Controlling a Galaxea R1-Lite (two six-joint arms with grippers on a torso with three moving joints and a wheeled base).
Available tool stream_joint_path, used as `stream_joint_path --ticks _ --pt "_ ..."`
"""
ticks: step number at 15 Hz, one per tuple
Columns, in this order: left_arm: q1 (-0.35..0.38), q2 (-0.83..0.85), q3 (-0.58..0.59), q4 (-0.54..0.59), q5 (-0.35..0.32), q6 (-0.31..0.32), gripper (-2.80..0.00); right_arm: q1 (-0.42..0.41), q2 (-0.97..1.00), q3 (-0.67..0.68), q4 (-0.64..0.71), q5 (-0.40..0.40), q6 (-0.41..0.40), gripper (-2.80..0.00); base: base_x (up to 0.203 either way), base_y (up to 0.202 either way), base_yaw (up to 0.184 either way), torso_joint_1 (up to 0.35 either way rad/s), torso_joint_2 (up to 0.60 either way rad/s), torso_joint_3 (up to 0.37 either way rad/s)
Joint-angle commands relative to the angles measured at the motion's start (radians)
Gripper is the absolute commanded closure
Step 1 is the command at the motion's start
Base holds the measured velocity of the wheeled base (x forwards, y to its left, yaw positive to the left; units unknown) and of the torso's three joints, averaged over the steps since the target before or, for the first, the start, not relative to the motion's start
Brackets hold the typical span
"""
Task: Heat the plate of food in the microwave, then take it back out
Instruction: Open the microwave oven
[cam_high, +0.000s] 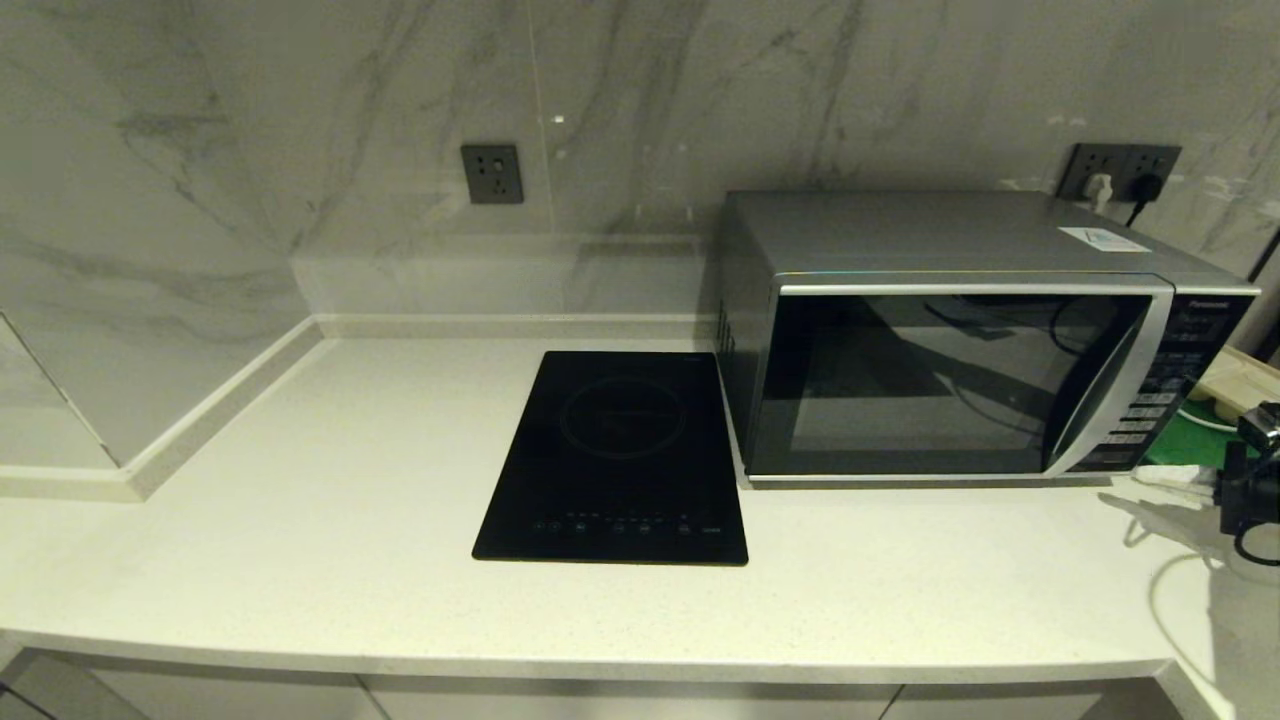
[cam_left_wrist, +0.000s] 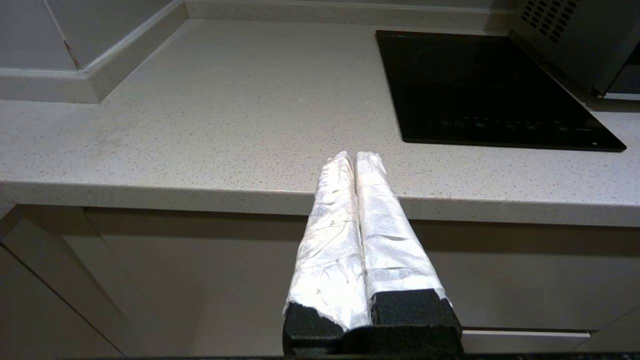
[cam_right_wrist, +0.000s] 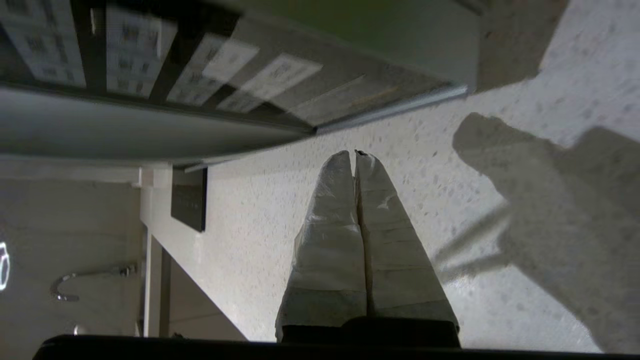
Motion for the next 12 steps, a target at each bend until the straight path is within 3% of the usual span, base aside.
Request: stream_joint_path --ticks 1,12 --pt "0.0 0.0 0.0 -0.001 0.0 -0.001 0.0 0.002 0.008 0.0 -0.05 0.007 0.05 0.0 0.0 0.0 0.0 0.0 0.0 0.0" --pt "0.0 0.0 0.0 -0.001 0.0 -0.001 0.0 0.029 0.003 0.009 -0.055 0.008 0.056 0.0 0.0 0.0 0.0 0.0 0.0 0.0"
